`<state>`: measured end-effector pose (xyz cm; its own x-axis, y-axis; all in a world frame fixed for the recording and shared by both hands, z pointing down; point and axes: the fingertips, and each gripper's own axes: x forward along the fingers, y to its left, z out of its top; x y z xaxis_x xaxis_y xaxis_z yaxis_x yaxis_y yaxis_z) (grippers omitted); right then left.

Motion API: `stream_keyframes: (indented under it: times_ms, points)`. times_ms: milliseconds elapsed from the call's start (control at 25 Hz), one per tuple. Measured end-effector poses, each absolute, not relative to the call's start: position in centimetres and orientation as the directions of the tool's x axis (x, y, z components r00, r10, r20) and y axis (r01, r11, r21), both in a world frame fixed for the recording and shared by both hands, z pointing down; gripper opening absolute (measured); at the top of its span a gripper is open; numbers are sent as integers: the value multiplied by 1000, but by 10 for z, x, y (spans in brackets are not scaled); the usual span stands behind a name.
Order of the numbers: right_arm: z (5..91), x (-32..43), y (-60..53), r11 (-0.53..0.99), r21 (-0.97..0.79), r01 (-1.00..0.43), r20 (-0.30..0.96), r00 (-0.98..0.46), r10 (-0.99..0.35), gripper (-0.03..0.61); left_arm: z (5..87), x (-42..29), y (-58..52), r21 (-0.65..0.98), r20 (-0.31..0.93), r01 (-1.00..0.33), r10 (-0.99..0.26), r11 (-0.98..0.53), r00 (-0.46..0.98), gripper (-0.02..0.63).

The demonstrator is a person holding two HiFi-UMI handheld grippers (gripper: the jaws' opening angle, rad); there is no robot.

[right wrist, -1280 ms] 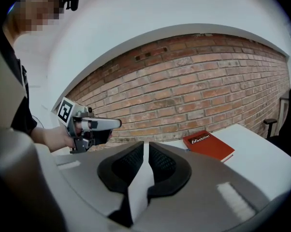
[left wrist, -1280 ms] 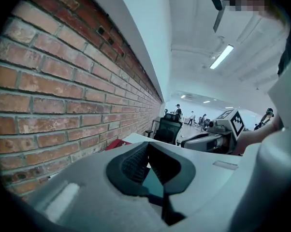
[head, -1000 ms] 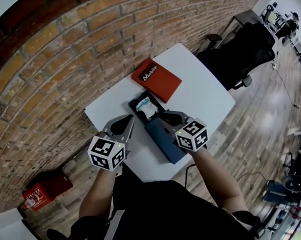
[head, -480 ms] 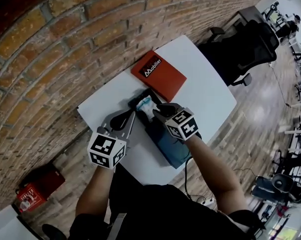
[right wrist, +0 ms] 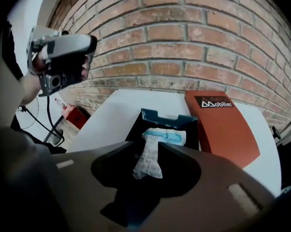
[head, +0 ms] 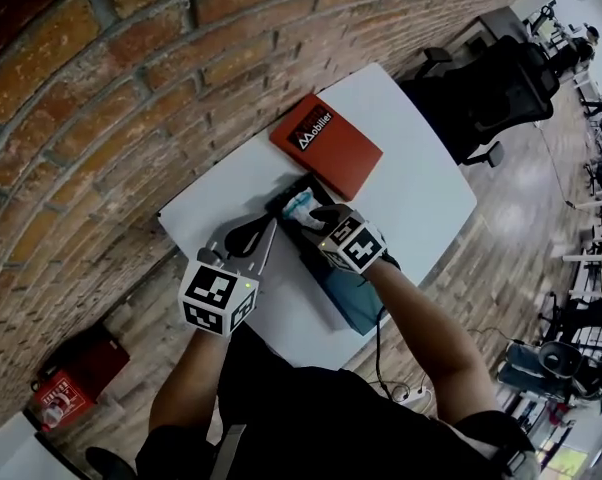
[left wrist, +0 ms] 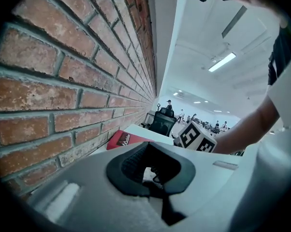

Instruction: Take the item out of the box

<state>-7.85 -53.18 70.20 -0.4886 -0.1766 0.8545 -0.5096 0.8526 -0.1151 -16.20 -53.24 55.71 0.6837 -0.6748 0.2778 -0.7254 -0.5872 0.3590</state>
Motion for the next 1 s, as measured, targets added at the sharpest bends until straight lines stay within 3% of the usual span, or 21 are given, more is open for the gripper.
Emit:
stream_keyframes:
  times_ms: [200,600,760,1000]
  points:
    - [720,-79,-534,844,-60,-533,912,-373,-170,161,560,-168,-528,371,284,-703,-647,-607,708,6]
    - [745,-77,-527,890,60,-452,971,-181,-157,130,541,-170,-526,356,268,-686,-634,-634,725,6]
    - [742,-75,-523,899,100,-426,957,-207,-204,81,536,-165,-513,343,288,-695,-634,-632,718,6]
    - [700,-74,-529,864,66,-500,886,-369,-281,31,515,-158,-492,302,288,-741,-683,-599,671,6]
